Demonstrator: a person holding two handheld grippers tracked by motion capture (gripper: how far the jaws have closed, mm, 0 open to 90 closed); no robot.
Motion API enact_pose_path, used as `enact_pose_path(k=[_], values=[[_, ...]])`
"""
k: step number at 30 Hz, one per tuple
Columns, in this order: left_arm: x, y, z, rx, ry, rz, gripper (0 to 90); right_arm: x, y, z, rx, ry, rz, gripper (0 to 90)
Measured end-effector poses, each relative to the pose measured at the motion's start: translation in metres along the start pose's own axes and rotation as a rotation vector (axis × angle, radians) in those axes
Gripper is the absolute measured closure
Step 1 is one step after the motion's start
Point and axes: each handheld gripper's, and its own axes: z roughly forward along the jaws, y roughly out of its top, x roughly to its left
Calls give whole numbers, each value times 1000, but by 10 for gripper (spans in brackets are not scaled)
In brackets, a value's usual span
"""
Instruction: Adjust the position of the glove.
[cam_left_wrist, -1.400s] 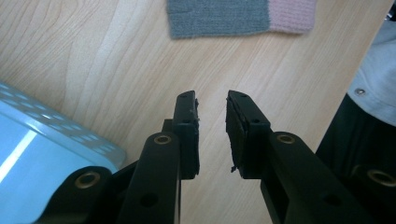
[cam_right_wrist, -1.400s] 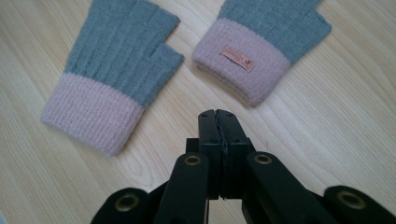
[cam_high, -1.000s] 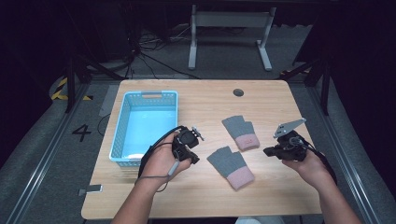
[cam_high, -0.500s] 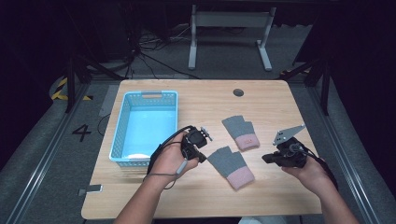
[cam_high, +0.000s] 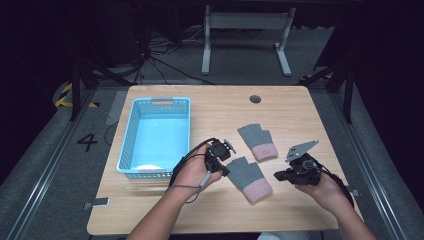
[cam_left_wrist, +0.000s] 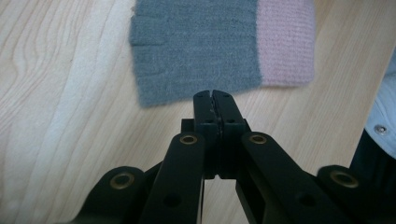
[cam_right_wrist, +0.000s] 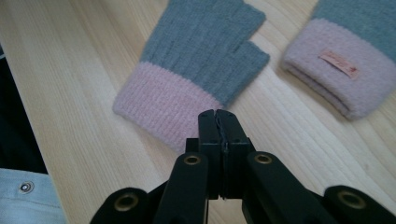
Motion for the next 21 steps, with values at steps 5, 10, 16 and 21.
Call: enact_pose_path(k=[5,10,16,21], values=[[4,1,10,-14,10,-13,900,5,1,9,6,16,-12,896],[7,-1,12,-50,24,-30,900,8,2,14,10,25,-21,896],[4,-2,0,-93,25,-37,900,13,4,22,23,49,-51,896],[4,-1,4,-86,22,-41,900,18,6,30,36,63,-59,896]])
